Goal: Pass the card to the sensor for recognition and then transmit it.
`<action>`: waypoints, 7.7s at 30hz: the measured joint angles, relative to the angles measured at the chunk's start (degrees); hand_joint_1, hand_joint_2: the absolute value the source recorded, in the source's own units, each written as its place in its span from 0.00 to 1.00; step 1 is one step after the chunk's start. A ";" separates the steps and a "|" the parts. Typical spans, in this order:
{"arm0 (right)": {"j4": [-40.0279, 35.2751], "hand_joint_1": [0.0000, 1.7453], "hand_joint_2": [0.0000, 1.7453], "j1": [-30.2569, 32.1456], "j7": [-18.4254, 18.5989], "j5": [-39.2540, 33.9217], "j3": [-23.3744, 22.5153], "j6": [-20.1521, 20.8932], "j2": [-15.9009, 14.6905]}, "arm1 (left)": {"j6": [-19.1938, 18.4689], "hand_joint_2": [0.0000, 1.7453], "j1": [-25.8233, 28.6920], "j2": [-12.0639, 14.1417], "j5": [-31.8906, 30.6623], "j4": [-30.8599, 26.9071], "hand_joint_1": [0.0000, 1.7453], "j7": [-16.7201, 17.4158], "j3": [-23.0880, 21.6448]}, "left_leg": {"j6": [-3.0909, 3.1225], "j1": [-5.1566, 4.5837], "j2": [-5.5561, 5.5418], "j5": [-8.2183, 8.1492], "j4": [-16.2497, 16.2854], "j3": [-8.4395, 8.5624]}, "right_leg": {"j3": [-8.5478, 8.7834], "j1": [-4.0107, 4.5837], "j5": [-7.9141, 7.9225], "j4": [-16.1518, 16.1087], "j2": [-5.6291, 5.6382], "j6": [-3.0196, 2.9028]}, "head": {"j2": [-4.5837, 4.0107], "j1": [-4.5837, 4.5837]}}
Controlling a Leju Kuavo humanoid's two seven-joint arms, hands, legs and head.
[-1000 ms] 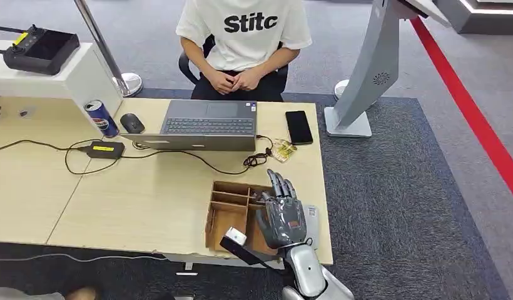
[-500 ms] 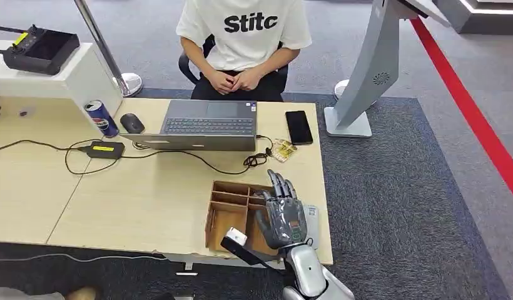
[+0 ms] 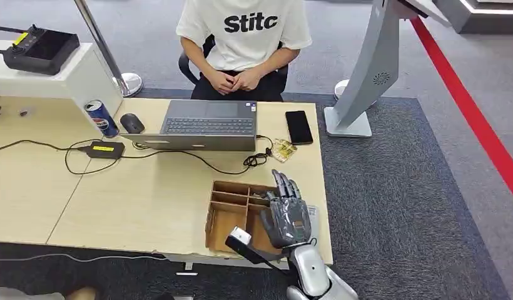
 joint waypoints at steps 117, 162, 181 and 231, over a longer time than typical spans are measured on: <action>-23.13 1.00 1.00 8.74 4.66 2.03 -12.11 -2.97 -10.19 | 1.07 1.00 3.92 0.31 0.31 0.09 0.00 -1.77 2.34 | 0.09 -0.09 -0.02 -0.07 0.01 -0.04 | -0.04 -0.13 -0.02 -0.06 0.01 0.05 | 0.00 0.00; -16.93 1.00 1.00 -3.81 -7.50 -2.80 -6.64 -4.72 5.66 | -0.37 1.00 0.67 -1.64 -2.95 -0.09 0.00 0.37 2.78 | 0.04 -0.03 -0.02 -0.04 -0.02 -0.12 | -0.08 0.00 -0.04 0.01 0.00 0.04 | 0.00 0.00; -4.05 1.00 1.00 -10.61 -9.75 -6.29 0.31 -4.87 13.92 | -1.57 1.00 -0.83 -2.38 -4.77 -0.13 0.00 1.29 2.34 | 0.04 -0.03 -0.01 -0.04 -0.01 -0.13 | -0.09 0.00 -0.04 0.00 0.00 0.04 | 0.00 0.00; 6.80 0.00 1.00 -14.78 -9.18 -7.02 2.36 -6.25 19.02 | -1.90 1.00 -1.84 -3.23 -5.38 -0.13 0.00 1.79 2.06 | 0.04 -0.02 0.00 -0.04 -0.01 -0.13 | -0.12 -0.01 -0.04 0.00 0.00 0.04 | 0.00 0.00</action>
